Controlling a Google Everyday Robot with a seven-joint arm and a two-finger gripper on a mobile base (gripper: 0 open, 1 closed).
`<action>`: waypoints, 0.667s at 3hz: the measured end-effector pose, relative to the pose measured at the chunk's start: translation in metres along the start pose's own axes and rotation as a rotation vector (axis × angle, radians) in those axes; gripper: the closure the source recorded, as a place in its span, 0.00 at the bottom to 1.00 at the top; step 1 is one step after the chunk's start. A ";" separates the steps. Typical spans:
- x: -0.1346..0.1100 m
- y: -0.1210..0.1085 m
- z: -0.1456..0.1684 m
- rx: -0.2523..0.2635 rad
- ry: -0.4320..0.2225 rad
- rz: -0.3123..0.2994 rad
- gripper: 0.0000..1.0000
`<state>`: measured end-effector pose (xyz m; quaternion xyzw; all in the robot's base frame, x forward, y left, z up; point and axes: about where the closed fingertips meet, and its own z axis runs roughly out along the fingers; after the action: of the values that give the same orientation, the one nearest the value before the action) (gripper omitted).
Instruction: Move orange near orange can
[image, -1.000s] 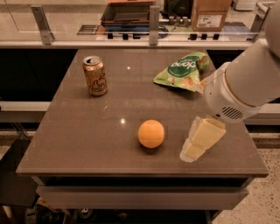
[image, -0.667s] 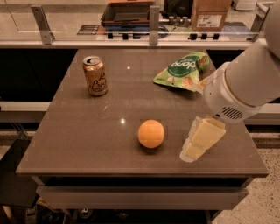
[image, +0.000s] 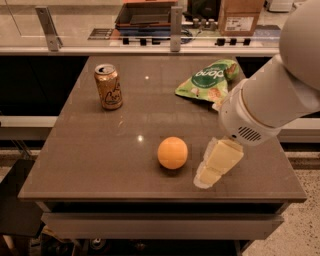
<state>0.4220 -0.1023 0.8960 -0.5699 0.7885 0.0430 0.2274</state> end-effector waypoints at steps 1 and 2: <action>-0.011 0.003 0.014 -0.031 -0.022 -0.025 0.00; -0.012 0.007 0.032 -0.061 -0.033 -0.023 0.00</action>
Offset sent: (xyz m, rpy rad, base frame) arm 0.0111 0.0306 -0.0483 0.0622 0.0691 0.0589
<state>0.4286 -0.0791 0.8708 -0.5847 0.7764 0.0736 0.2233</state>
